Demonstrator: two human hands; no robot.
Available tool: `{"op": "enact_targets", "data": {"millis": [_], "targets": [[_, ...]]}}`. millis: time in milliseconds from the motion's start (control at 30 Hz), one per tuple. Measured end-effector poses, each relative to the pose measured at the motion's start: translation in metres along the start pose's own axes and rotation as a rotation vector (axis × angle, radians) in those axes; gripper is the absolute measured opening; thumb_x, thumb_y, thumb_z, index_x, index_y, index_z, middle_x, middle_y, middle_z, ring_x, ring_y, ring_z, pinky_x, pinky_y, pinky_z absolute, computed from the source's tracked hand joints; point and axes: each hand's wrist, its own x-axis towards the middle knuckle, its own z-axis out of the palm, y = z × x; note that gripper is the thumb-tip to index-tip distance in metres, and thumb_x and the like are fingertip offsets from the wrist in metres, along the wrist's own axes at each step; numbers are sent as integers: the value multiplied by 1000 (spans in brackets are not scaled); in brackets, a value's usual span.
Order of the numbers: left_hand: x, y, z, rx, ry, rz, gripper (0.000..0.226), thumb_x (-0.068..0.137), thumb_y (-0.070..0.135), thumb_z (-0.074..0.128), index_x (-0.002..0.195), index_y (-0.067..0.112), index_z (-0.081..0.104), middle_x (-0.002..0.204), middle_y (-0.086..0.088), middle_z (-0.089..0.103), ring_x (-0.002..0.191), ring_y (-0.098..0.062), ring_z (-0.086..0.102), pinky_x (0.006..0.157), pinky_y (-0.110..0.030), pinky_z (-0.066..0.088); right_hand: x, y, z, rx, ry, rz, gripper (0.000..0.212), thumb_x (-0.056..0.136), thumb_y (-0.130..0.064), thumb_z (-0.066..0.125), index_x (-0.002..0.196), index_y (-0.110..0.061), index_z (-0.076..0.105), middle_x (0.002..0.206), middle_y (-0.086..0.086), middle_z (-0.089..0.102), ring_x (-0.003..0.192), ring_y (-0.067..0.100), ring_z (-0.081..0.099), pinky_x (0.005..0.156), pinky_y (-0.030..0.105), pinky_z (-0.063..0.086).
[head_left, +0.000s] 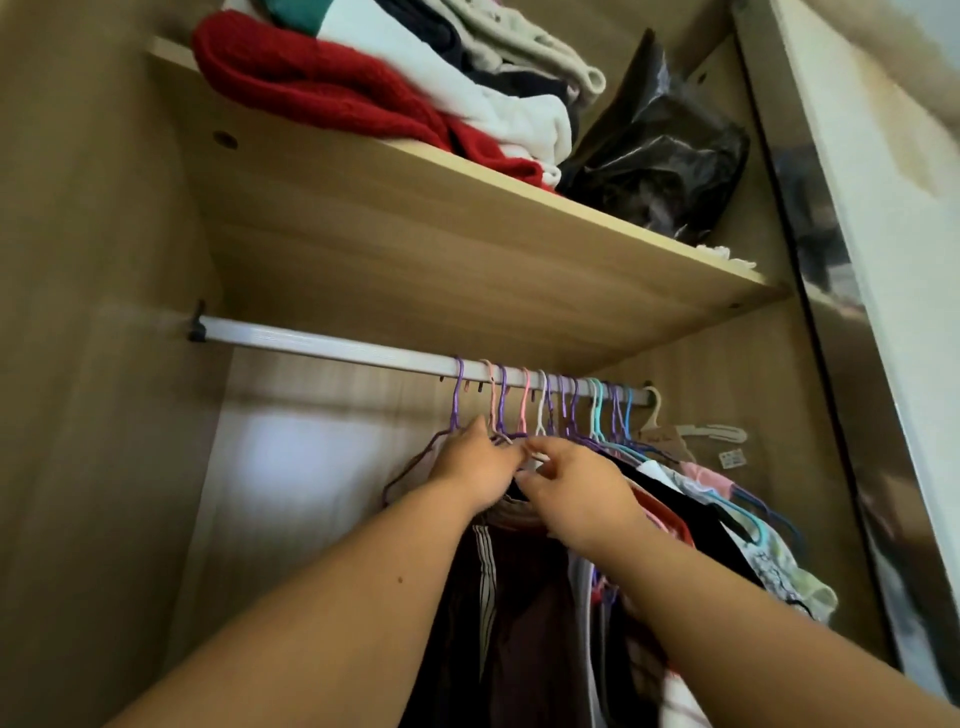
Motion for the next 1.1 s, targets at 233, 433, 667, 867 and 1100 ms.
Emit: {"op": "enact_targets", "data": {"millis": [233, 433, 667, 867, 1100], "targets": [[-119, 61, 13, -183, 55, 337, 62, 89, 46, 51, 145, 26, 33, 150, 1, 33, 137, -14, 31, 111, -31, 27, -90, 9, -79, -299, 164, -153, 69, 84, -30, 55, 147, -24, 27, 146, 5, 36, 132, 22, 36, 107, 33, 31], [-238, 89, 64, 6, -155, 511, 72, 83, 43, 59, 146, 30, 27, 154, 3, 22, 141, -16, 21, 114, -40, 22, -225, 42, -126, -731, 57, 71, 75, 86, -44, 46, 147, -35, 3, 157, 3, 10, 143, 24, 11, 110, 53, 17], [-402, 123, 135, -19, -523, 634, 71, 89, 48, 50, 146, 36, 10, 158, 6, 4, 145, -18, 5, 115, -54, 13, -412, 65, -193, -1023, -172, 437, 89, 87, -53, 46, 144, -34, -20, 158, 0, -8, 145, 22, -7, 110, 59, -5], [-553, 136, 143, -176, -892, 748, 66, 87, 52, 46, 145, 36, 18, 157, 6, 2, 144, -13, 2, 113, -51, 10, -567, 25, -239, -1125, -256, 848, 92, 85, -53, 49, 145, -33, -17, 157, 0, -10, 145, 23, -9, 107, 58, -13], [-659, 130, 79, -310, -1128, 960, 73, 86, 48, 52, 148, 32, 17, 159, 2, 2, 146, -18, 2, 115, -54, 12, -681, -102, -231, -1188, -180, 1185, 79, 86, -49, 52, 146, -35, 2, 156, 0, 0, 144, 22, 3, 111, 60, 1]]}}
